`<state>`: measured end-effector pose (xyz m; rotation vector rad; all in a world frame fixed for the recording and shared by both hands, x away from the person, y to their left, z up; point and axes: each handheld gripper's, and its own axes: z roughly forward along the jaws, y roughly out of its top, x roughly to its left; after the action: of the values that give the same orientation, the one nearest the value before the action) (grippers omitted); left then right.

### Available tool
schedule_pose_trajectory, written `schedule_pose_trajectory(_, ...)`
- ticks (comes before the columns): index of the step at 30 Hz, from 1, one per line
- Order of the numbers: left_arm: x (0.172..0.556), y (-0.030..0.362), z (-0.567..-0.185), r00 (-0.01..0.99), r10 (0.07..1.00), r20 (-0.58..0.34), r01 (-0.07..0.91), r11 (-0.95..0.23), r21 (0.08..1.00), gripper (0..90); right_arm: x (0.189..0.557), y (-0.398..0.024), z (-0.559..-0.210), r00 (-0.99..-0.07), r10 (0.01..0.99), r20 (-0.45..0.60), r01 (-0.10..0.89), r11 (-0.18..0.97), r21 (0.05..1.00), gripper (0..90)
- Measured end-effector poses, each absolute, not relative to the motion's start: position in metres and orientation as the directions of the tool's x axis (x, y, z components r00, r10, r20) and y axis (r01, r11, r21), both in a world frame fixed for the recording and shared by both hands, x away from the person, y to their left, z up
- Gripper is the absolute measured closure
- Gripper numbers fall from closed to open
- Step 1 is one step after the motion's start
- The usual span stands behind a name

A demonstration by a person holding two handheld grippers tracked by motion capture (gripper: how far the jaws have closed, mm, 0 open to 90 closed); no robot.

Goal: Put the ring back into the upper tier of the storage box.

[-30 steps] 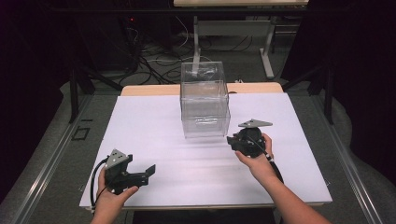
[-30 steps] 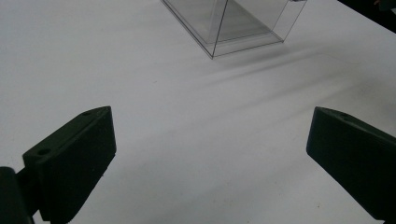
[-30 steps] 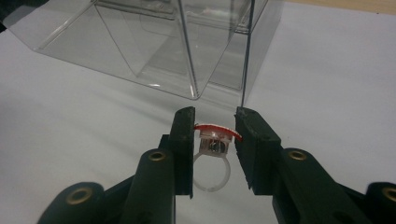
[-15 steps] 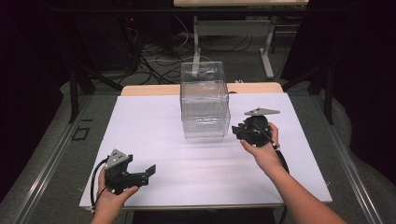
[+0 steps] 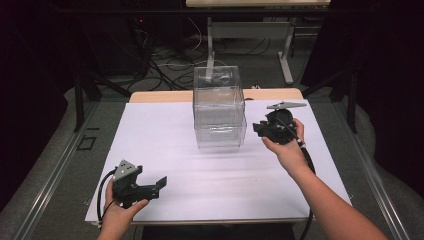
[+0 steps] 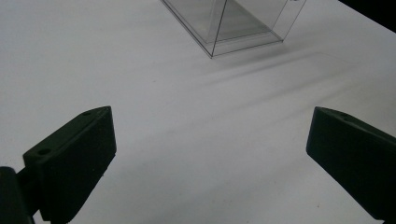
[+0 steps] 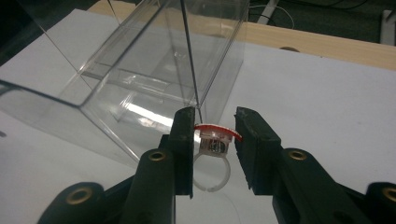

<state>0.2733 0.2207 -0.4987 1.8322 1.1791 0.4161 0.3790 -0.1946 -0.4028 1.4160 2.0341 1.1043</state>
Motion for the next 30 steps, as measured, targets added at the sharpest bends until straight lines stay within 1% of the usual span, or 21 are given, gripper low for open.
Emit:
schedule_pose_trajectory(15, 0.274, 0.22, -0.499, 0.492, 0.853, -0.175, 0.554, -0.151, 0.819, 1.8, 0.387, -0.19, -0.361, -0.392, 0.916, 0.088, 0.573, 0.168, 0.802, 68.3)
schedule_pose_trajectory(24, 0.274, 0.221, -0.499, 0.492, 0.853, -0.177, 0.555, -0.15, 0.818, 1.8, 0.394, -0.173, -0.346, -0.413, 0.907, 0.078, 0.559, 0.185, 0.808, 68.3)
schedule_pose_trajectory(30, 0.274, 0.221, -0.499, 0.492, 0.853, -0.177, 0.555, -0.15, 0.818, 1.8, 0.399, -0.161, -0.343, -0.427, 0.901, 0.074, 0.554, 0.197, 0.809, 68.3)
